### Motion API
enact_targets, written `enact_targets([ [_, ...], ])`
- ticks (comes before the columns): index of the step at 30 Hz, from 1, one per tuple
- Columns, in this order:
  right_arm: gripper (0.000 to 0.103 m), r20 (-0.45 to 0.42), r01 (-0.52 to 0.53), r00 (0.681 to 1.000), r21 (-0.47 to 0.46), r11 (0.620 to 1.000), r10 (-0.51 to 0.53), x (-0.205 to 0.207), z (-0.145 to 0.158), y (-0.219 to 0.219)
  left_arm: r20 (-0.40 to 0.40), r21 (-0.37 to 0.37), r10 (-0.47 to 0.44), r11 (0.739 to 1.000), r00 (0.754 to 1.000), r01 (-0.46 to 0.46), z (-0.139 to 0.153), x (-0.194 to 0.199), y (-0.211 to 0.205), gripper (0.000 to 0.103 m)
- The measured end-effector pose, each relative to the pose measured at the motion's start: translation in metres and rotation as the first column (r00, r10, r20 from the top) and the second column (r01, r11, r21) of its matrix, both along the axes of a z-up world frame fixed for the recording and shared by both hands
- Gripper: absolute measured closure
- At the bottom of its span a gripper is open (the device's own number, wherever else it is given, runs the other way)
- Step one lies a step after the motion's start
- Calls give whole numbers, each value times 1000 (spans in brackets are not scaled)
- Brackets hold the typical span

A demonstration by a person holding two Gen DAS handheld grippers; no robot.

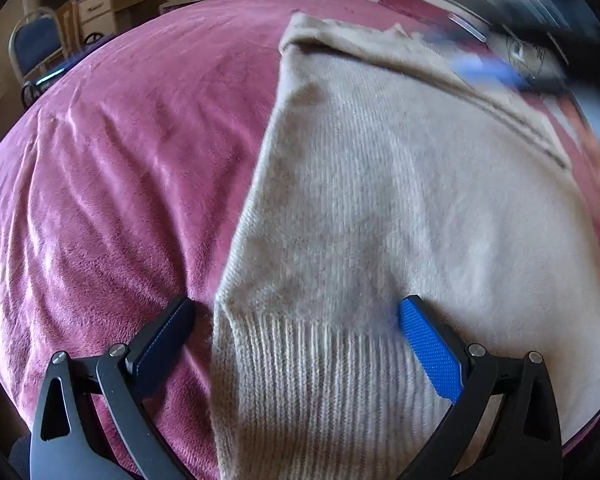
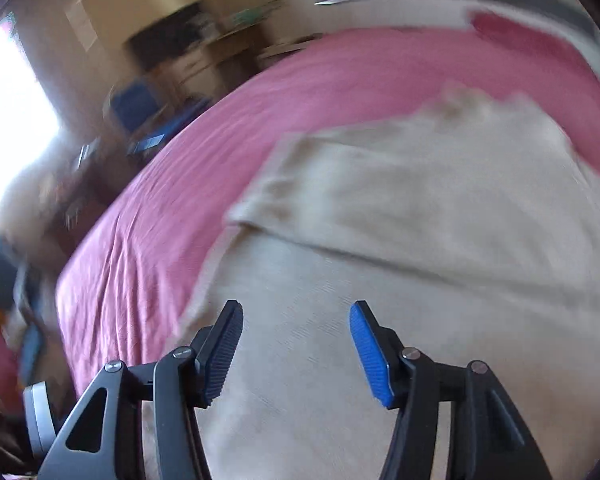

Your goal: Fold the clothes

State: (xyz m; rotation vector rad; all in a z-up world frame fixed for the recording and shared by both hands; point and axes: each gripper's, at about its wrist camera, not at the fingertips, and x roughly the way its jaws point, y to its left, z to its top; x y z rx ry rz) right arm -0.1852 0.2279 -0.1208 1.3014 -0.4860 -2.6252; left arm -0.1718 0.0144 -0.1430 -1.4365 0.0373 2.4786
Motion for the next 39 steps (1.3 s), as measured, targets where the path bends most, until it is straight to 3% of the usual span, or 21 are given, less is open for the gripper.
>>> enact_targets([
  [5, 45, 39, 256, 966, -91, 962, -254, 53, -19, 122, -44, 67, 63, 996, 997, -60, 30, -23, 6, 0],
  [9, 45, 53, 398, 917, -189, 898, -395, 88, -36, 190, -85, -18, 38, 999, 996, -40, 31, -33, 46, 0],
  [11, 45, 62, 465, 884, -223, 857, -463, 100, -43, 216, -95, -78, 9, 997, 995, -16, 38, -19, 44, 0],
  [13, 45, 50, 516, 852, -245, 821, -520, 109, -48, 242, -89, -148, 9, 989, 996, -22, 20, -32, 57, 0],
  [16, 48, 37, 549, 824, -299, 781, -565, 121, -52, 277, -89, -132, 7, 991, 996, -19, 7, -31, 54, 0],
  [19, 54, 4, 573, 798, -312, 757, -603, 129, -48, 290, -112, -87, 7, 996, 994, -17, 1, -24, 45, 0],
  [21, 53, 8, 609, 764, -337, 718, -645, 137, -53, 297, -128, -97, 6, 995, 992, -18, -1, -23, 47, 0],
  [23, 53, 43, 596, 777, -374, 711, -628, 138, -61, 298, -140, -107, 4, 994, 990, -19, -2, -21, 49, 0],
  [25, 53, 44, 577, 794, -372, 727, -607, 142, -54, 296, -140, -94, 6, 995, 990, -19, -3, -20, 48, 0],
  [28, 48, 24, 585, 783, -370, 722, -622, 161, -36, 286, -144, -80, 9, 997, 989, -20, -2, -16, 43, 0],
  [30, 48, 0, 542, 801, -424, 726, -598, 169, -27, 274, -146, -83, 8, 996, 989, -21, -2, -16, 44, 0],
  [31, 48, 2, 521, 817, -431, 737, -577, 162, -28, 267, -145, -85, 7, 996, 989, -19, 6, -10, 22, 0],
  [34, 48, 17, 446, 878, -388, 806, -478, 140, -33, 244, -134, -84, 2, 996, 991, -14, 28, 18, -24, 0],
  [36, 50, 89, 524, 847, -295, 799, -524, 135, -46, 247, -125, -81, -10, 997, 992, 0, 24, 14, -17, 0],
  [39, 53, 104, 627, 776, -227, 745, -622, 149, -47, 254, -119, -80, -19, 997, 993, 9, 25, 10, -11, 0],
])
